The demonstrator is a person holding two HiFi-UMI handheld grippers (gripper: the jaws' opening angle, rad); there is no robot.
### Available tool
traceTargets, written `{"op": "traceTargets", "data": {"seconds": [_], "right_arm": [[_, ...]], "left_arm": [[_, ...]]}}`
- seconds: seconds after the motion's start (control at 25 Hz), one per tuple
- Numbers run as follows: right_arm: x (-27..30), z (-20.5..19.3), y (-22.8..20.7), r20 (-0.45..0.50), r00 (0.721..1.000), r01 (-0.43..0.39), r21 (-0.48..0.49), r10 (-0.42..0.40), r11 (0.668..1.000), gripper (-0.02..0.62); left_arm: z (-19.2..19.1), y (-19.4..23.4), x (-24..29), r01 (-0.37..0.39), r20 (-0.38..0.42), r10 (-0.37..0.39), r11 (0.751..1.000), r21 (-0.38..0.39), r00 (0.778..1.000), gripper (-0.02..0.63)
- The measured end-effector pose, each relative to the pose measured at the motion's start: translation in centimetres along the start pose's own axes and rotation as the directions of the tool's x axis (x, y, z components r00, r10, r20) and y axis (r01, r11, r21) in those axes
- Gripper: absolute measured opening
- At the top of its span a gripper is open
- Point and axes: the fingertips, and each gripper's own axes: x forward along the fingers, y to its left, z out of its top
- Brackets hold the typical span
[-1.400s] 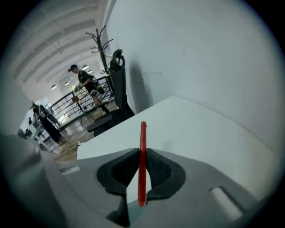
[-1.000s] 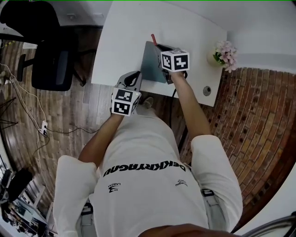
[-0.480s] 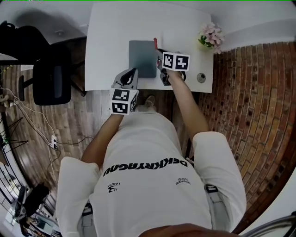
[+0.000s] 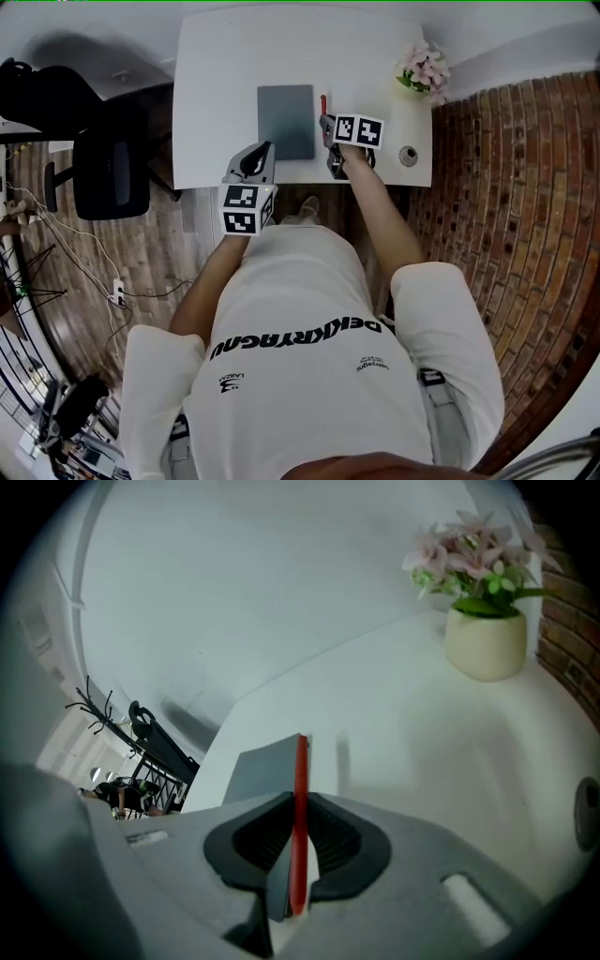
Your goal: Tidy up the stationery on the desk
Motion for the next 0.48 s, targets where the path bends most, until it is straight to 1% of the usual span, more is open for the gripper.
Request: {"op": "traceTargets", "data": {"seconds": [0.16, 0.48], "right_arm": [[1.2, -0.8, -1.2, -0.017, 1.000, -0.001, 0.064, 0.002, 0.998, 0.049], [3.3, -1.2, -2.0, -0.056, 0.998, -0.007, 0.116, 0.014, 0.993, 0.051]], "left_arm": [[-0.3, 0.5, 0.1, -0.022, -0.007, 0.022, 1.000, -0.002, 1.000, -0.003], [-0.7, 1.2, 0.8, -0.047, -0.019, 0.047, 0.999, -0.013, 0.999, -0.003]]}}
